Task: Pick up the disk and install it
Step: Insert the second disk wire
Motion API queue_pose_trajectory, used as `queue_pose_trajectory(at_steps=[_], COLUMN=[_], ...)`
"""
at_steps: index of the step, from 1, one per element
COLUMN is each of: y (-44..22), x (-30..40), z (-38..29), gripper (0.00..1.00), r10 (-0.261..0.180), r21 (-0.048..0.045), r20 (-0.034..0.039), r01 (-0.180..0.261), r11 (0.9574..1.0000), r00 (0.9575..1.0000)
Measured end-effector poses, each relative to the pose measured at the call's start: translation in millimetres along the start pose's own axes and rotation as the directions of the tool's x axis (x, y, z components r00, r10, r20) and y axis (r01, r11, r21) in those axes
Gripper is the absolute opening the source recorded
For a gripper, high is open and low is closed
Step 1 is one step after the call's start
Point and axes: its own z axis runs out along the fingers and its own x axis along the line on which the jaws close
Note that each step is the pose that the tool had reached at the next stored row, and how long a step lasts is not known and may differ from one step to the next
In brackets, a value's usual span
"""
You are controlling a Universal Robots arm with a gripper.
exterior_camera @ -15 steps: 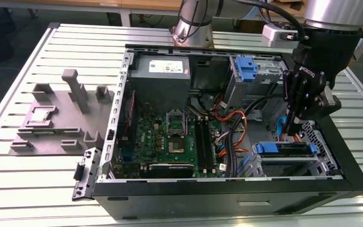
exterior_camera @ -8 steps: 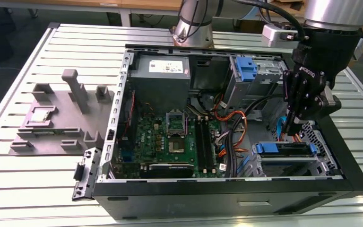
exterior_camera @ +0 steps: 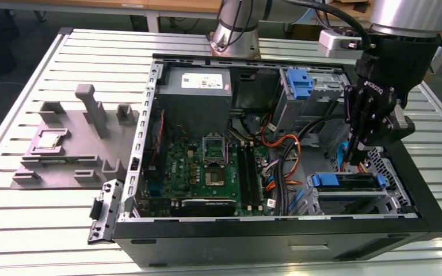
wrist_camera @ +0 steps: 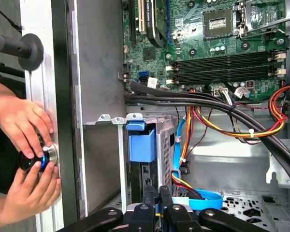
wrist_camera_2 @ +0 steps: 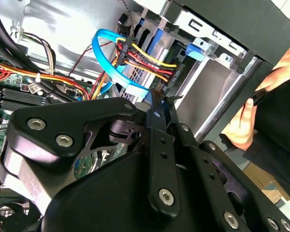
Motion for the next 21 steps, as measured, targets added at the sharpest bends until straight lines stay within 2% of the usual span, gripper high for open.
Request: queue_pose_trajectory(at_steps=[3, 5, 11, 13, 14, 19, 21], y=[3.4, 3.7, 3.4, 3.3, 3.2, 3.0, 3.0], x=[0.9, 3.0, 12.3, 15.8, 18.4, 29.3, 31.8], z=[0.4, 1.2, 5.1, 6.4, 7.4, 11.5, 12.6], gripper=[0.16, 0.16, 0.16, 0.16, 0.16, 0.16, 0.16], r10=[0.004, 0.005, 0.008, 0.008, 0.009, 0.009, 0.01], r21=[0.0083, 0.0103, 0.0068, 0.0058, 0.0057, 0.0091, 0.0107], r20=[0.0173, 0.0365, 0.0998, 0.1165, 0.1192, 0.1226, 0.1354], r01=[-0.004, -0.006, -0.008, -0.009, -0.009, -0.01, -0.012], r11=[1.0, 0.9999, 0.9999, 0.9999, 0.9999, 0.9999, 0.9999], r00=[0.9998, 0.9993, 0.995, 0.9932, 0.9928, 0.9924, 0.9907])
